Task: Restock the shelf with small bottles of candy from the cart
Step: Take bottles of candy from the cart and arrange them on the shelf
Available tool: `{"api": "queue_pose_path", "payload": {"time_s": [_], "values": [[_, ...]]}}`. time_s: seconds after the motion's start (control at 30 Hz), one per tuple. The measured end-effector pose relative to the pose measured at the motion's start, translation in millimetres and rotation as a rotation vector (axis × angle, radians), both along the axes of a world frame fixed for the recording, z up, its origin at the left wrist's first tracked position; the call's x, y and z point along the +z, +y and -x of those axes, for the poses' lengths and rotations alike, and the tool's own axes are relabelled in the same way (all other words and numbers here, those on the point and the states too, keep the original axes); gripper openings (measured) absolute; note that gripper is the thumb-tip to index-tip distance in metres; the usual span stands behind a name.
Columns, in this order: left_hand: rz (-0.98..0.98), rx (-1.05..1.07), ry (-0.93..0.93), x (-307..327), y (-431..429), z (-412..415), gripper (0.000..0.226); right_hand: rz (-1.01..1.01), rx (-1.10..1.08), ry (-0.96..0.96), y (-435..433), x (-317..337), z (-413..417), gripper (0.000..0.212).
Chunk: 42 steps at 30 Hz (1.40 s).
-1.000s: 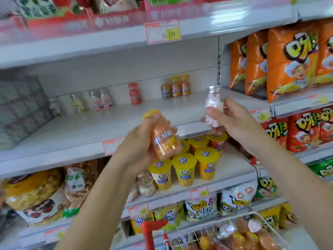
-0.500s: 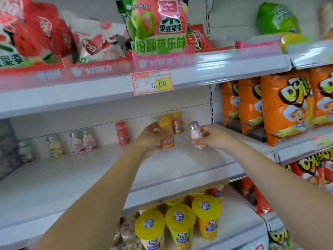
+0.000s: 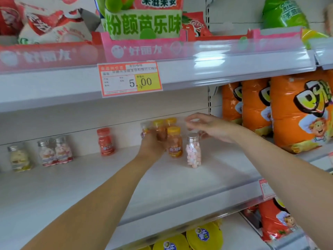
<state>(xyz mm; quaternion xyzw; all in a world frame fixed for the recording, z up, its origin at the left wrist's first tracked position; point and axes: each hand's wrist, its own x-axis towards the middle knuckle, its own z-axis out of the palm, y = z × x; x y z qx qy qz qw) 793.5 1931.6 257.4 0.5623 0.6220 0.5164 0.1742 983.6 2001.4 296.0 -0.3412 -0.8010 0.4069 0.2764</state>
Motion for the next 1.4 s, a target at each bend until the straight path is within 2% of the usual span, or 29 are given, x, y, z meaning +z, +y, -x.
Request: {"api": "queue_pose_path", "payload": {"time_s": [0.07, 0.1, 0.2, 0.3, 0.4, 0.47, 0.57, 0.63, 0.7, 0.87, 1.23, 1.4], "values": [[-0.154, 0.129, 0.194, 4, -6, -1, 0.023, 0.007, 0.125, -0.053, 4, 2, 16, 0.036], [-0.234, 0.135, 0.224, 6, -11, -5, 0.027, 0.018, 0.182, -0.071, 4, 3, 24, 0.033], [-0.343, -0.018, 0.138, 11, -26, -20, 0.026, 0.085, 0.24, -0.075, 9, 2, 41, 0.014], [-0.26, -0.204, 0.105, 5, -27, -32, 0.012, 0.023, 0.122, -0.04, 23, -4, 49, 0.011], [-0.058, -0.274, 0.274, -8, -20, -32, 0.026, -0.153, -0.039, -0.109, 43, -8, 45, 0.011], [0.044, -0.346, 0.274, -13, -20, -34, 0.031, -0.229, -0.2, -0.184, 59, -10, 42, 0.014], [0.061, -0.388, 0.266, -15, -20, -38, 0.017, -0.216, -0.288, -0.259, 79, -12, 43, 0.011], [0.074, -0.331, 0.299, -15, -16, -32, 0.011, -0.105, -0.268, -0.195, 85, -15, 47, 0.012], [0.11, -0.186, 0.346, -16, -9, -21, 0.009, -0.026, -0.254, -0.112, 88, -17, 53, 0.014], [0.164, 0.242, 0.334, -17, -2, 0, 0.018, -0.048, -0.262, -0.072, 100, -26, 59, 0.039], [0.211, 0.264, 0.266, -19, 6, 9, 0.015, 0.023, -0.209, -0.054, 102, -27, 56, 0.034], [0.184, 0.264, 0.166, -21, 9, 12, 0.01, 0.066, -0.179, -0.006, 99, -28, 55, 0.026]]}}
